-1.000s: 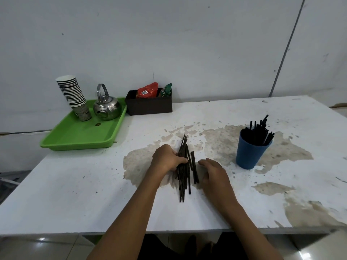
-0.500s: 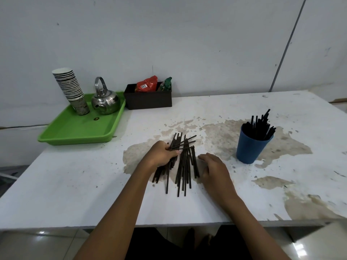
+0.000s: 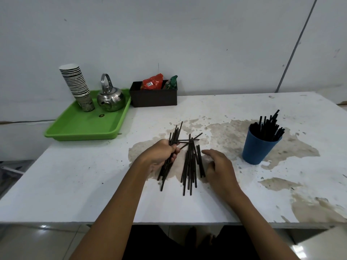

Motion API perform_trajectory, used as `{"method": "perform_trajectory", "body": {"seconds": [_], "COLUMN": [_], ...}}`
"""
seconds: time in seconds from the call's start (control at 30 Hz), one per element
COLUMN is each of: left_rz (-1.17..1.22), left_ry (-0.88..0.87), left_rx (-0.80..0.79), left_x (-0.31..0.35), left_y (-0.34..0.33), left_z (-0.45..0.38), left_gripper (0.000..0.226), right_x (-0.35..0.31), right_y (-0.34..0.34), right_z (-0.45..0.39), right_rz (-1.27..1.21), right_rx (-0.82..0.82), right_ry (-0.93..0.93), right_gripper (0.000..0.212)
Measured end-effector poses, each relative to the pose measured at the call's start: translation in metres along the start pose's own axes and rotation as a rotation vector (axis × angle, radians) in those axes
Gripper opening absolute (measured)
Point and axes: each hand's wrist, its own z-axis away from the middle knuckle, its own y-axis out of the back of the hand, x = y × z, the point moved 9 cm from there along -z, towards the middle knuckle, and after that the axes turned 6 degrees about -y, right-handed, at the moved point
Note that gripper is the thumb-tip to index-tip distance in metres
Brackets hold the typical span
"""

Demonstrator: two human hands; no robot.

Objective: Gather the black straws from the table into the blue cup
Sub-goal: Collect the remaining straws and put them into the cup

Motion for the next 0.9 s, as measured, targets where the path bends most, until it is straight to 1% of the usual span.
{"method": "perform_trajectory", "body": {"seconds": [0.17, 0.27, 0.33, 0.43, 0.53, 0.6, 0.77, 0.9], "left_rz": [0.104, 0.145, 0.122, 0.05, 0.035, 0.0, -0.029, -0.057], "left_ry": [-0.088, -0.195, -0.274, -0.408, -0.559, -0.628, -0.749, -0.751], "left_rx": [0.036, 0.091, 0.137, 0.247, 0.347, 0.391, 0.522, 0.58], "left_x": [0.012, 0.024, 0.033, 0.047, 0.057, 0.055, 0.043, 0.04], "left_y": [0.02, 0.037, 0.049, 0.069, 0.083, 0.085, 0.082, 0.082], "left_z": [0.008, 0.012, 0.014, 0.019, 0.028, 0.033, 0.047, 0.049], "left_gripper": [0.025, 0.024, 0.025, 0.026, 0.027, 0.026, 0.021, 0.018], "right_x": [-0.02, -0.035, -0.047, -0.069, -0.094, -0.108, -0.131, -0.147], "right_y": [-0.007, -0.013, -0.021, -0.033, -0.038, -0.04, -0.042, -0.042], "right_z": [-0.014, -0.024, -0.031, -0.037, -0.041, -0.042, -0.047, -0.05], "right_rz": [-0.089, -0.182, -0.245, -0.281, -0.292, -0.326, -0.358, -0.348], "right_rx": [-0.032, -0.053, -0.098, -0.176, -0.199, -0.212, -0.234, -0.246], "right_ry": [0.004, -0.028, -0.04, -0.016, 0.048, 0.085, 0.159, 0.204], "right_gripper": [0.05, 0.048, 0.049, 0.054, 0.055, 0.056, 0.061, 0.063]}}
